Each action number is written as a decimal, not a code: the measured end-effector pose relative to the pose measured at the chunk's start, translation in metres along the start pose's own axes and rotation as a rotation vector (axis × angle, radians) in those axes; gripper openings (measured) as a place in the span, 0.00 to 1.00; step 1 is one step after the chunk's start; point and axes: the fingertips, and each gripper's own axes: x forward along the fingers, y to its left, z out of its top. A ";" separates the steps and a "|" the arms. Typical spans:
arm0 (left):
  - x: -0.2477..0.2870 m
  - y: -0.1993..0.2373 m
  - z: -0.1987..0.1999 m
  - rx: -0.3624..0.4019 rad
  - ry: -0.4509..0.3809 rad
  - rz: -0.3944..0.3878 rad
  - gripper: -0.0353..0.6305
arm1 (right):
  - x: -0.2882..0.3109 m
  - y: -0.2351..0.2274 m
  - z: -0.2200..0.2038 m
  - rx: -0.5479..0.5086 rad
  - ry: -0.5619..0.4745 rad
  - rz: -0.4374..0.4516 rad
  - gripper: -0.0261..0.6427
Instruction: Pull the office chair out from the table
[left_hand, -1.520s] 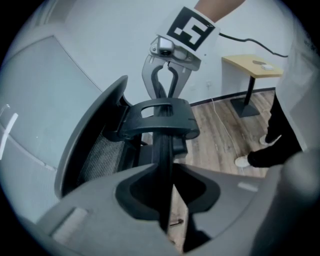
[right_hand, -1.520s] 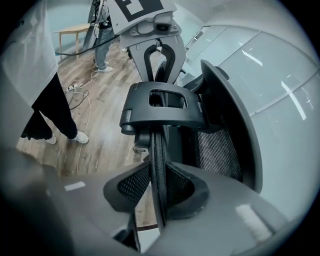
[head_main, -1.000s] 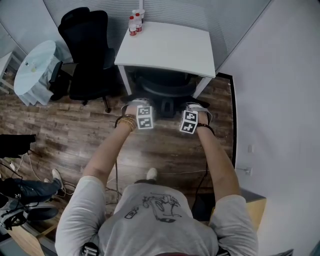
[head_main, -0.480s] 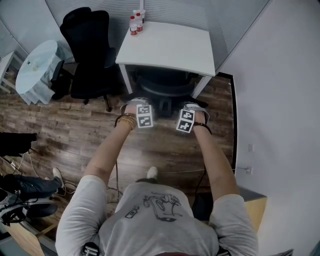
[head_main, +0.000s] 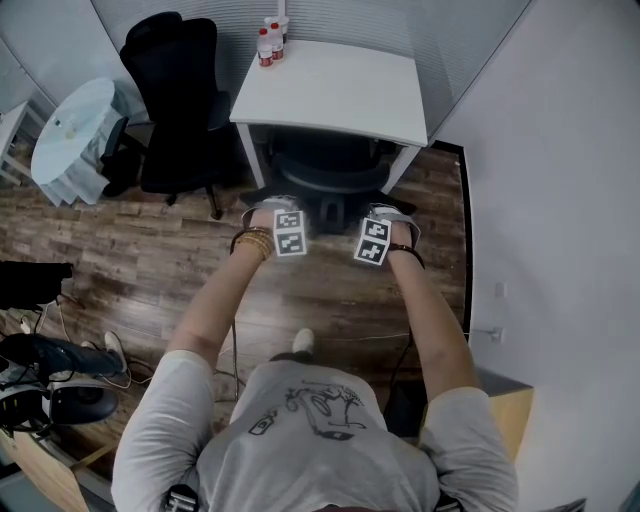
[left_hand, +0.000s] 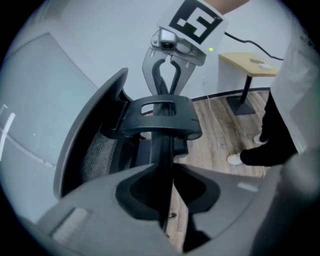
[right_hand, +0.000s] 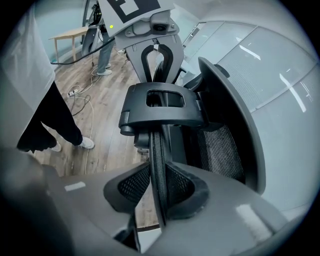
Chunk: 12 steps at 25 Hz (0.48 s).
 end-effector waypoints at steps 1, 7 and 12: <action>-0.001 -0.004 0.003 0.002 -0.005 -0.003 0.18 | -0.002 0.003 -0.002 0.002 0.003 0.001 0.19; -0.008 -0.029 0.021 0.013 -0.027 -0.027 0.18 | -0.015 0.023 -0.015 -0.009 0.012 0.012 0.19; -0.018 -0.055 0.029 0.015 -0.022 -0.035 0.18 | -0.029 0.048 -0.016 -0.010 0.001 0.017 0.19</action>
